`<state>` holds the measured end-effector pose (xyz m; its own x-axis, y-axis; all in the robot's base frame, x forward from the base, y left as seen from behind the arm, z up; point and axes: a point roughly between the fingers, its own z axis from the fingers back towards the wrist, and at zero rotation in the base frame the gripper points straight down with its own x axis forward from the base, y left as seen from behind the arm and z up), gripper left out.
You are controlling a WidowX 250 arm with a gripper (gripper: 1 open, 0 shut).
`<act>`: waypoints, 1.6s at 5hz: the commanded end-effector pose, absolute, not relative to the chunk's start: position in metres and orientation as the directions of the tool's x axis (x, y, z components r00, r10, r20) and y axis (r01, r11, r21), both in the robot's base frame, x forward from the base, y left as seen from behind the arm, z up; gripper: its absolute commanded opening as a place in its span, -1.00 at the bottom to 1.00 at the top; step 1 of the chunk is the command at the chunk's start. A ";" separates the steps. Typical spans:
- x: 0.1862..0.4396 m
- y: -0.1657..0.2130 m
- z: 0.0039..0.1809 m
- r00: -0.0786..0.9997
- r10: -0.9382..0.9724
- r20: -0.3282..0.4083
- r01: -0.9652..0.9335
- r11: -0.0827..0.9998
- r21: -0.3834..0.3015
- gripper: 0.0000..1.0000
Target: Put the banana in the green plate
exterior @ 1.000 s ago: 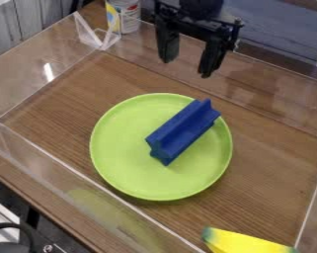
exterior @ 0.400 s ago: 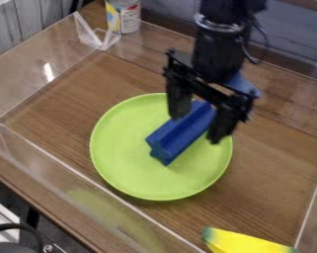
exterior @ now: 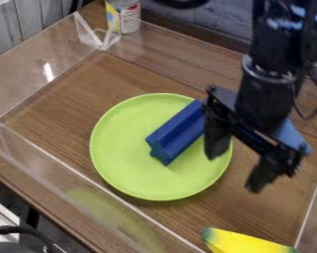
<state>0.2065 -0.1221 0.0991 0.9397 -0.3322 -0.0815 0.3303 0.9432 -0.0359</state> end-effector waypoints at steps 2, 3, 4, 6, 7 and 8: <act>0.190 -0.147 0.086 0.917 -0.398 -0.033 0.396 0.917 -0.055 1.00; 0.186 -0.151 0.070 0.907 -0.419 -0.041 0.416 0.907 -0.061 1.00; 0.185 -0.155 0.053 0.900 -0.433 -0.048 0.430 0.900 -0.067 1.00; 0.181 -0.156 0.026 0.891 -0.450 -0.058 0.445 0.892 -0.084 1.00; 0.181 -0.154 0.025 0.890 -0.450 -0.065 0.444 0.891 -0.092 -1.00; 0.180 -0.152 0.024 0.891 -0.449 -0.065 0.443 0.892 -0.097 -1.00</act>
